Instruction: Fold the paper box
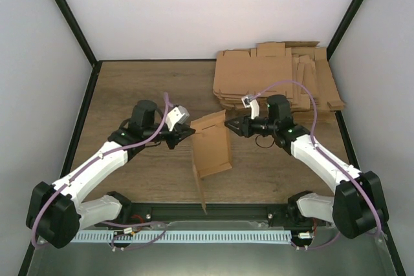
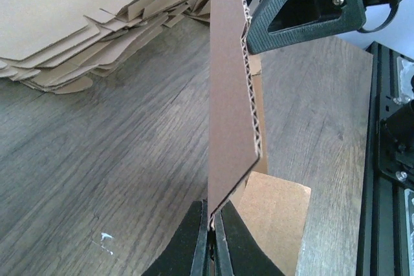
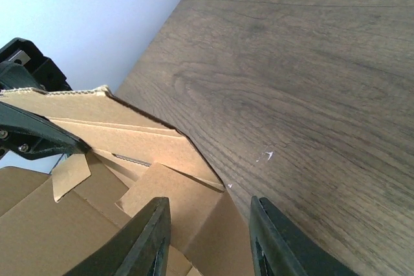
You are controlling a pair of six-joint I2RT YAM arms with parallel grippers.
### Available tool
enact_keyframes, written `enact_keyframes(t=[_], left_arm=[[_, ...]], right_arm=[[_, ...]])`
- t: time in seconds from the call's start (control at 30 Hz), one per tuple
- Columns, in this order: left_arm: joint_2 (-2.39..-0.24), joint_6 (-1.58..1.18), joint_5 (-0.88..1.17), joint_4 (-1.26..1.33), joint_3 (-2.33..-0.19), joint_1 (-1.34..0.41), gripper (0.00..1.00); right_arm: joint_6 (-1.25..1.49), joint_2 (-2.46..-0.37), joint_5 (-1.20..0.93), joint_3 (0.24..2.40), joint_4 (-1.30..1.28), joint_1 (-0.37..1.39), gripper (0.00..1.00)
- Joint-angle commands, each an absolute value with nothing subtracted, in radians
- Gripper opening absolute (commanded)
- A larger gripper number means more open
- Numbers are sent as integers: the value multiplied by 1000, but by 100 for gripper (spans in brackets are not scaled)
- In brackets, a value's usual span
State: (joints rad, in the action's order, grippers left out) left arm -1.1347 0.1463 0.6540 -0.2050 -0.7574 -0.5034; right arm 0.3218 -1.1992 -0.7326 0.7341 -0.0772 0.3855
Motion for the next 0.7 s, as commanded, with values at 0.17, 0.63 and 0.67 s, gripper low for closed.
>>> enact_keyframes(t=[0.17, 0.63, 0.67], left_arm=[[-1147, 258, 539, -297, -801, -585, 4], [-1136, 437, 256, -315, -830, -774, 4], [-1134, 440, 244, -315, -827, -779, 4]], right_arm=[[304, -1198, -721, 772, -178, 411, 36], [317, -1108, -577, 743, -229, 413, 37], [317, -1089, -562, 739, -232, 414, 37]])
